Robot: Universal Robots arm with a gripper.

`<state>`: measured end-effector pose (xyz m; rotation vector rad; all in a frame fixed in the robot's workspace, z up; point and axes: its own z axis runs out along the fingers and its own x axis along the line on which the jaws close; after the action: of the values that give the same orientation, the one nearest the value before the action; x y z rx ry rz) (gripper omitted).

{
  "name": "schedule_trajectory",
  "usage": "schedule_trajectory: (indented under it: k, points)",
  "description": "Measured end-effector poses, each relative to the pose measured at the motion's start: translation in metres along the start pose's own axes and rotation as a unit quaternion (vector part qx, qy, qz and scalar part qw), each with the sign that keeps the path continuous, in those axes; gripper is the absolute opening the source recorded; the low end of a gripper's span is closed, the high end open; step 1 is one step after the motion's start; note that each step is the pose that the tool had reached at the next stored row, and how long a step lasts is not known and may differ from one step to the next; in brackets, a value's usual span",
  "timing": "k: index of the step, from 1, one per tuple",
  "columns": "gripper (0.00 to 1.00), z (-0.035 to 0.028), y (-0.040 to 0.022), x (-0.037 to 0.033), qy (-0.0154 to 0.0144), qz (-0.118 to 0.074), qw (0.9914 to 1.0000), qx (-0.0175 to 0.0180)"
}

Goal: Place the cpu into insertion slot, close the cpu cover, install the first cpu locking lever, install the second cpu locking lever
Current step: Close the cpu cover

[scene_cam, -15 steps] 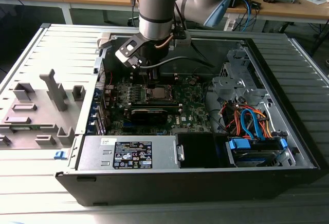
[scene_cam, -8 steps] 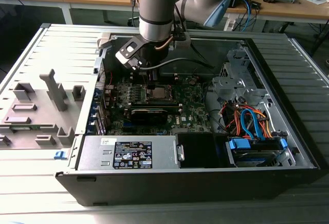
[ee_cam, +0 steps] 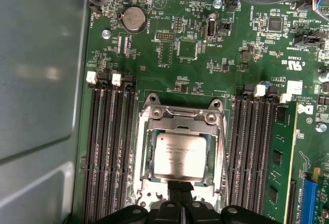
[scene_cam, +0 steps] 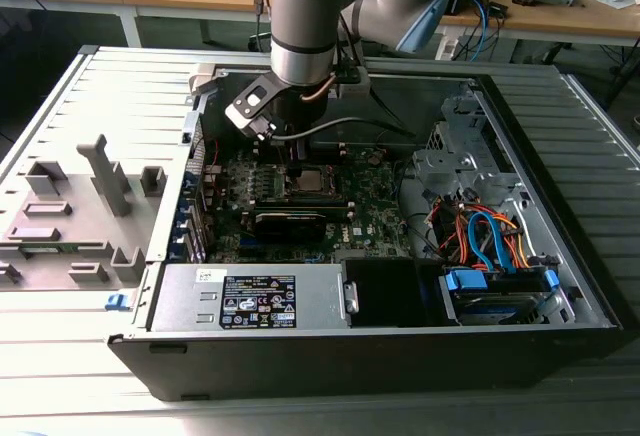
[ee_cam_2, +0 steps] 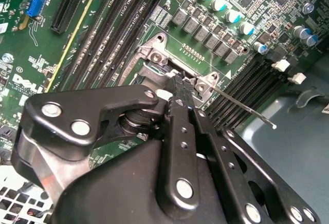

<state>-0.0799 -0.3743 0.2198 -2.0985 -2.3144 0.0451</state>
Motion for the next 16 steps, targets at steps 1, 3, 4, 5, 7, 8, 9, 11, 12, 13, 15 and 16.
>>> schedule_trajectory:
  k: [1,3,4,5,7,8,9,11,12,13,15,16]
  points:
    - [0.11,0.0003,0.0,0.0,0.0,0.0,1.0,0.0]
    - [0.11,0.0011,0.0001,0.0002,0.0,0.0,1.0,0.0]
    - [0.11,0.0017,0.0001,0.0003,0.0,0.0,1.0,0.0]
    - [0.11,0.0024,0.0001,0.0004,0.0,0.0,1.0,0.0]
    - [0.11,0.004,0.0002,0.001,0.0,0.0,1.0,0.0]
    - [0.11,0.0044,0.0003,0.0011,0.0,0.0,1.0,0.0]
    - [0.11,0.0046,0.0003,0.0012,0.0,0.0,1.0,0.0]
    - [0.11,0.0052,0.0003,0.0013,0.0,0.0,1.0,0.0]
    - [0.11,0.0058,0.0003,0.0015,0.0,0.0,1.0,0.0]
    - [0.11,0.0062,0.0004,0.0016,0.0,0.0,1.0,0.0]
    - [0.11,0.0067,0.0004,0.0016,0.0,0.0,1.0,0.0]
    - [0.11,0.0072,0.0004,0.0017,0.0,0.0,1.0,0.0]
